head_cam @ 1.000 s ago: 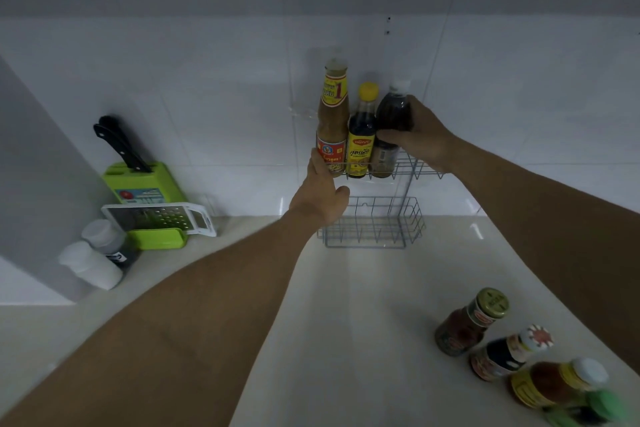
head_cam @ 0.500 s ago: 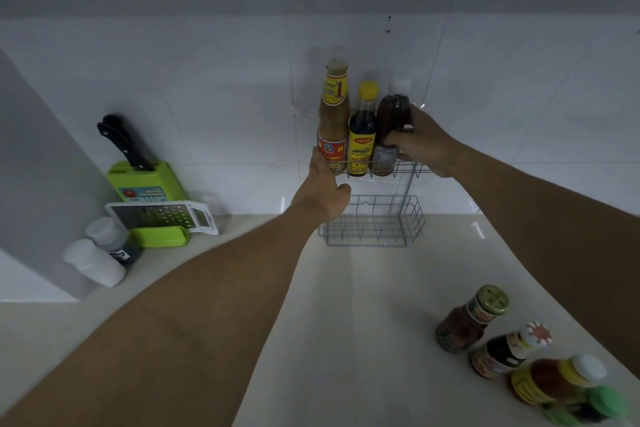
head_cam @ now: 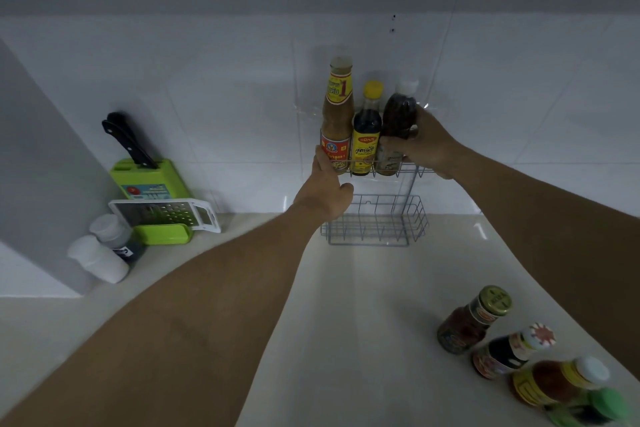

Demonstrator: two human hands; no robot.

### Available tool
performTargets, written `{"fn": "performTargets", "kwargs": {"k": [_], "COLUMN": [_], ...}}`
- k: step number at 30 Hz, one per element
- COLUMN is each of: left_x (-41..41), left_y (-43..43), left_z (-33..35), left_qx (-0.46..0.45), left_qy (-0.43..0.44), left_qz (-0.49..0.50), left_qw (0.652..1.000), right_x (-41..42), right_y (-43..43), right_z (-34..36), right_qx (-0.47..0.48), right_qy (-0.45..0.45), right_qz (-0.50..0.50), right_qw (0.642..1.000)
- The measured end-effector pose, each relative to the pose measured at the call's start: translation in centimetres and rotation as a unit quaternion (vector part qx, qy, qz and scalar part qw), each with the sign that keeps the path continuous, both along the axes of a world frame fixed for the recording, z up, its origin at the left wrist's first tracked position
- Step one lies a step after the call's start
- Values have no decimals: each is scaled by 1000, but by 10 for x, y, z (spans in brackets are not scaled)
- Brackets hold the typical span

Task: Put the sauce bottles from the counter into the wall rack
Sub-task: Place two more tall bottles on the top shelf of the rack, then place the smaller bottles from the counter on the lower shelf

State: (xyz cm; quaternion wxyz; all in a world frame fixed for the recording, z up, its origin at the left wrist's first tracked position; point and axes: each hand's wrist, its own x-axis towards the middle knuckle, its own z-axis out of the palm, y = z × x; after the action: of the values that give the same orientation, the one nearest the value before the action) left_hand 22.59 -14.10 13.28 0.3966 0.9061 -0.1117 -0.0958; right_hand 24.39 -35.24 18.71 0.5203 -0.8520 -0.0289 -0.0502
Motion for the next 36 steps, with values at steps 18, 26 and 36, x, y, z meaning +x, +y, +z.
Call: {"fn": "performTargets", "kwargs": {"k": [18, 26, 36], "left_x": [1, 4, -57], "left_y": [0, -8, -58], "left_z": [-3, -3, -45], "left_qx": [-10, -95, 26], "left_qy": [-5, 29, 179], "left_qz": [5, 47, 31], "left_qw": [1000, 994, 983], "right_x": [0, -8, -70], "right_y": [2, 9, -19], "right_z": [0, 13, 8], "right_qx": [8, -4, -76], "right_qy": [24, 40, 48], "right_qz": [-24, -32, -131], "right_qw": [999, 999, 987]}}
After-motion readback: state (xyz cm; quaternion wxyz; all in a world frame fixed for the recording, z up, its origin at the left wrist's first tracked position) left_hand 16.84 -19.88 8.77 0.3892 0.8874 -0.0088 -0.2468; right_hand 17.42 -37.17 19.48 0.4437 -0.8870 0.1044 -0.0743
